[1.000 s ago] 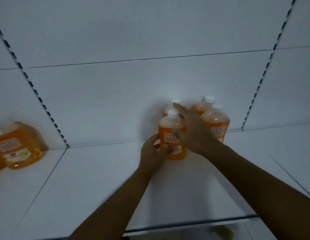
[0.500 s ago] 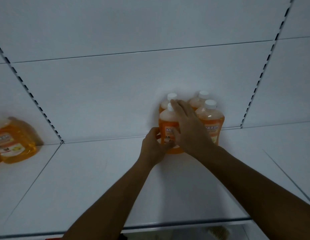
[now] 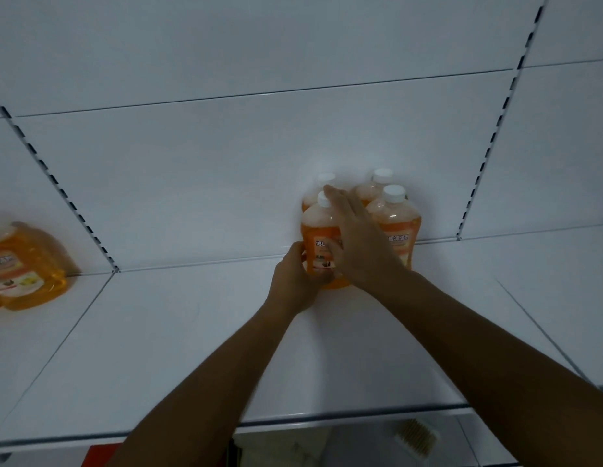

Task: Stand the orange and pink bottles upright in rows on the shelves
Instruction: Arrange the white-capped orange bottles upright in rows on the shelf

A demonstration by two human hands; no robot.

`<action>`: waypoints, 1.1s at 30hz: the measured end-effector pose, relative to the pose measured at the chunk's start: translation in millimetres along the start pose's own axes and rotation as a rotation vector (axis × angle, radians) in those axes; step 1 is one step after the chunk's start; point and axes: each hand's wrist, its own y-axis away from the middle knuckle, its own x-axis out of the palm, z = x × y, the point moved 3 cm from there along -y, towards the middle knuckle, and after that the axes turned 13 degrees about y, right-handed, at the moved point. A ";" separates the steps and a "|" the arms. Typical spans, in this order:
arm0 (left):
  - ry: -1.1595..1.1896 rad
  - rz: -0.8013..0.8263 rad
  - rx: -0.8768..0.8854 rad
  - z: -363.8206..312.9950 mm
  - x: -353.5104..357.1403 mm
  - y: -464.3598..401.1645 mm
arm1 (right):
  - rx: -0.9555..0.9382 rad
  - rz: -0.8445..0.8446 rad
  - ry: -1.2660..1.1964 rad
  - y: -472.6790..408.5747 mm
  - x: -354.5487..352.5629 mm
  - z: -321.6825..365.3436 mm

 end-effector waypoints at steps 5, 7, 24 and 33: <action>-0.153 0.011 0.007 4.4 -18.7 10.9 | -0.034 -0.131 0.044 5.4 -11.0 9.9; -0.205 -0.017 0.024 8.2 -39.8 17.8 | -0.136 -0.247 0.062 3.8 -16.1 26.5; -0.078 -0.623 -0.114 108.8 -365.7 101.7 | -0.349 0.154 -0.506 -36.8 124.0 305.2; -0.090 -0.522 0.015 145.6 -441.9 62.9 | -0.216 0.248 -0.606 -98.0 171.5 409.9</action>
